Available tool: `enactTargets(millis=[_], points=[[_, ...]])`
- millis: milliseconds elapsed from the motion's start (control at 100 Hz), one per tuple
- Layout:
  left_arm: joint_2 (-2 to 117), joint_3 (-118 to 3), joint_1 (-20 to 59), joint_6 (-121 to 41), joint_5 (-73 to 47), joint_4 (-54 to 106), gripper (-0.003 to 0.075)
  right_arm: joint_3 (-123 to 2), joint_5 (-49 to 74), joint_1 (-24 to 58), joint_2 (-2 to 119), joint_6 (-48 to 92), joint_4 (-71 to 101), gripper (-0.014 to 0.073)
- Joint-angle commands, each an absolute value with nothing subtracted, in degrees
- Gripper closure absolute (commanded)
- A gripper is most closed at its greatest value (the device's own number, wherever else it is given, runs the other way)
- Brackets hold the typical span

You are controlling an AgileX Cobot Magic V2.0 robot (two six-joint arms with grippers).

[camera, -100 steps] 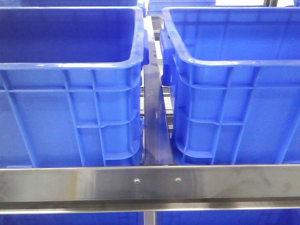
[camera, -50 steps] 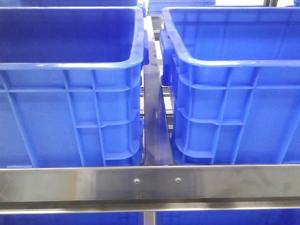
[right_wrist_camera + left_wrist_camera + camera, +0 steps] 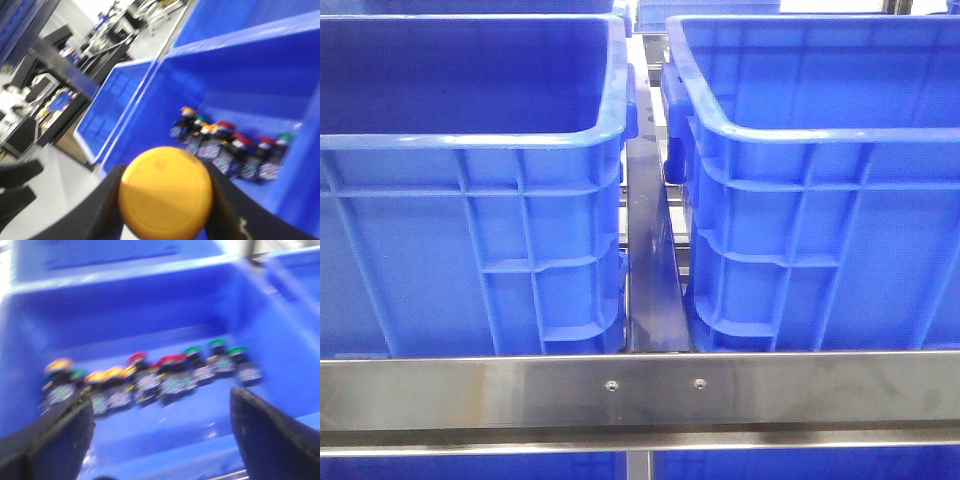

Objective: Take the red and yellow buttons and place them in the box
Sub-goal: 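Carry the yellow button down into the empty crate with the right gripper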

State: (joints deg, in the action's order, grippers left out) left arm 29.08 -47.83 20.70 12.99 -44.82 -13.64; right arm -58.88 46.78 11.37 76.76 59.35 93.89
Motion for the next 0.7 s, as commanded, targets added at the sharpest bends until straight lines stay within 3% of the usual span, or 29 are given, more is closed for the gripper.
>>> enactTargets(millis=[0, 290, 430, 620, 690], points=[[27.92, -47.44, 18.26, 14.42, -41.91, -14.96, 0.0207, -60.90, 48.94, 8.72, 75.10, 60.20, 97.54, 0.0475], [23.70, -41.61, 13.99, 16.05, -42.04, -14.96, 0.0237, -60.85, 48.69, 0.80, 75.10, 60.20, 94.60, 0.0475], [22.68, -41.61, 14.10, 16.05, -41.70, -14.96, 0.0397, -60.85, 48.07, -3.19, 75.15, 60.20, 93.43, 0.0475], [22.58, -41.61, 14.10, 16.05, -40.75, -14.96, 0.0727, -60.85, 43.46, -7.23, 75.26, 60.20, 91.65, 0.0475], [22.58, -41.61, 14.10, 16.05, -40.62, -14.96, 0.0739, -60.85, 40.72, -7.61, 75.55, 60.20, 90.51, 0.0475]])
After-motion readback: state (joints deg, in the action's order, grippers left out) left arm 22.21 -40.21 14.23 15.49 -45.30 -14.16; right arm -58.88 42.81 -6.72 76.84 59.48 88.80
